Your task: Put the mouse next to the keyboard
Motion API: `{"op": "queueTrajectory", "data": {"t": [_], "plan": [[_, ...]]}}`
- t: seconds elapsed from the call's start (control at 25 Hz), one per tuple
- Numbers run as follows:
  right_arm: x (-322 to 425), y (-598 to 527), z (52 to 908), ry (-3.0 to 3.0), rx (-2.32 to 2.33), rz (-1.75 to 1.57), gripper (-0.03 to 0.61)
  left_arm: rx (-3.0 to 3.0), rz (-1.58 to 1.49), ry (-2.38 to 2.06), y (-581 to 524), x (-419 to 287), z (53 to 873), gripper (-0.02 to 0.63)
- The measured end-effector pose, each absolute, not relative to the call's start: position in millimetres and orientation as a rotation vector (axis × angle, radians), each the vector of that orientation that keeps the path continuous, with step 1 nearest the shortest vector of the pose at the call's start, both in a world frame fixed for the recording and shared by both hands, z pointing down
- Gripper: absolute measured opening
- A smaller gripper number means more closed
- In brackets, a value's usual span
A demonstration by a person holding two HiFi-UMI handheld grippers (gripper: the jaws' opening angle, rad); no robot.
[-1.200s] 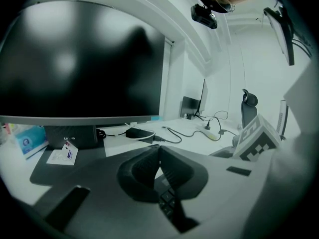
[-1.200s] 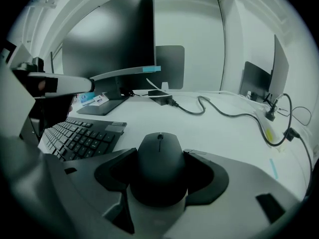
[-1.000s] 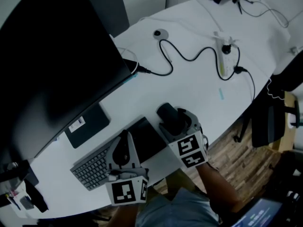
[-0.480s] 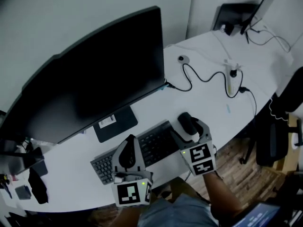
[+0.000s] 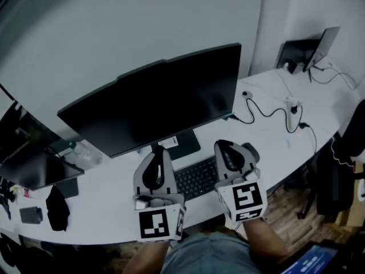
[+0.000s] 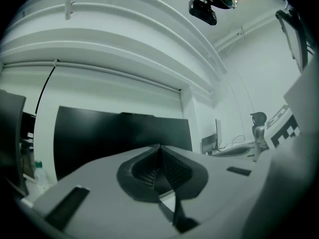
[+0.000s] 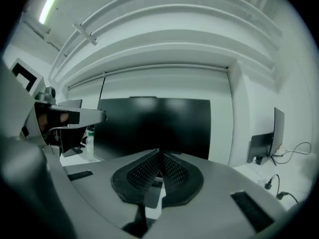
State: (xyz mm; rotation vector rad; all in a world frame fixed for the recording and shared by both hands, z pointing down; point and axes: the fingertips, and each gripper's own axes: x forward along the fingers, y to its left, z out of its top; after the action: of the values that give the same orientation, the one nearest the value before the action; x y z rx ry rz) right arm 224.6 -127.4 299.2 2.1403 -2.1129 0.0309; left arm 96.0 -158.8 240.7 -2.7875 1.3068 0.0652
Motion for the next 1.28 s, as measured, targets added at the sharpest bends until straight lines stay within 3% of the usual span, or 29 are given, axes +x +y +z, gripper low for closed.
{"op": "queueTrajectory", "data": {"t": [0.44,1.28], "plan": [[188.6,-128.8,261.6,-2.121,2.14,-0.141,0.014,-2.73,0.143,1.324,-159.7,55.2,213.7,0.005],[181.7,-130.6,251.3,-2.141,2.145,-0.194,0.014,-2.74,0.156,1.323,-160.1,53.9,212.6,0.005]]}}
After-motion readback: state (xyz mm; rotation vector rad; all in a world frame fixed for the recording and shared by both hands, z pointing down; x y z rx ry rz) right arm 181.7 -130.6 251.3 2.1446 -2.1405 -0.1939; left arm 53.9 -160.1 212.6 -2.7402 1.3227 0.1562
